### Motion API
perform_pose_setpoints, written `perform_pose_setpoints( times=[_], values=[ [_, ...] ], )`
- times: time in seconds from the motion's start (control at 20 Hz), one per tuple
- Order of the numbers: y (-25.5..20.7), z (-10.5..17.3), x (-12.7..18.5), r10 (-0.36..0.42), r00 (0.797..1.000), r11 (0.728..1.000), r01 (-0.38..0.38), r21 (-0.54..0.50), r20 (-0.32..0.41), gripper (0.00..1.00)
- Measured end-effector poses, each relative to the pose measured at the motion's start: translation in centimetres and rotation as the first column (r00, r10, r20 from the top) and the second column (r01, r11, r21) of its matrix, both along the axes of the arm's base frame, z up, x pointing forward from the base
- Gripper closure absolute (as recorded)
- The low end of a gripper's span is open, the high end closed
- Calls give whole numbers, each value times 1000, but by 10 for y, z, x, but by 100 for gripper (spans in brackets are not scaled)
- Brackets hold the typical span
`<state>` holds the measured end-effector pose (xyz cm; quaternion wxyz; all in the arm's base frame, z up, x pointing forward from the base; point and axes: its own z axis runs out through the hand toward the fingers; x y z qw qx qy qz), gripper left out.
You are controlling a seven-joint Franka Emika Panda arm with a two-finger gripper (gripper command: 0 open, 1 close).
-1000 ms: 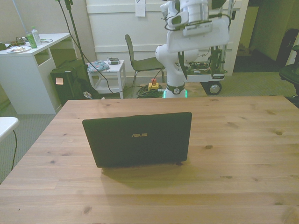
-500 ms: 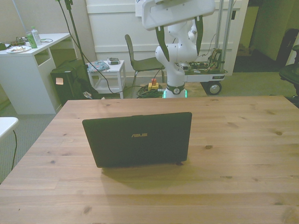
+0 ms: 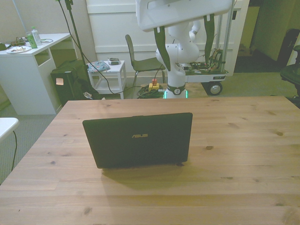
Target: Close the laptop
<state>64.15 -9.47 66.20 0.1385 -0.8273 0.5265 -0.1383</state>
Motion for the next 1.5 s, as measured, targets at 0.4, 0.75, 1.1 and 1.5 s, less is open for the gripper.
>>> perform_pose_setpoints(
  times=[0.4, 0.75, 1.1, 1.5],
  values=[
    [-46, -31, 51, -52, 996, 998, 50, -26, -73, 100],
    [-75, -61, 65, -81, 988, 997, 78, -29, -133, 100],
    [-74, -78, 70, -78, 984, 997, 74, -28, -163, 100],
    [-95, -101, 55, -121, 964, 992, 111, -53, -236, 100]
  ],
)
